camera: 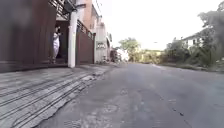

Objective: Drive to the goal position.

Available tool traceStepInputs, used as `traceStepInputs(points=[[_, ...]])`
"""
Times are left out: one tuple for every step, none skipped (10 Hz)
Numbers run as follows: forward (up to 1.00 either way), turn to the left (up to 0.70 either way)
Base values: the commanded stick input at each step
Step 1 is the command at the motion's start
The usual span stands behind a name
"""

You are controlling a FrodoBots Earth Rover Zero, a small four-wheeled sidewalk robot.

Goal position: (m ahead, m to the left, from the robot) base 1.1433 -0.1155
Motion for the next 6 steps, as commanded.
traceStepInputs(points=[[1.00, 0.00], [1.00, 0.00], [1.00, 0.00], [1.00, -0.04], [1.00, -0.22], [1.00, -0.40]])
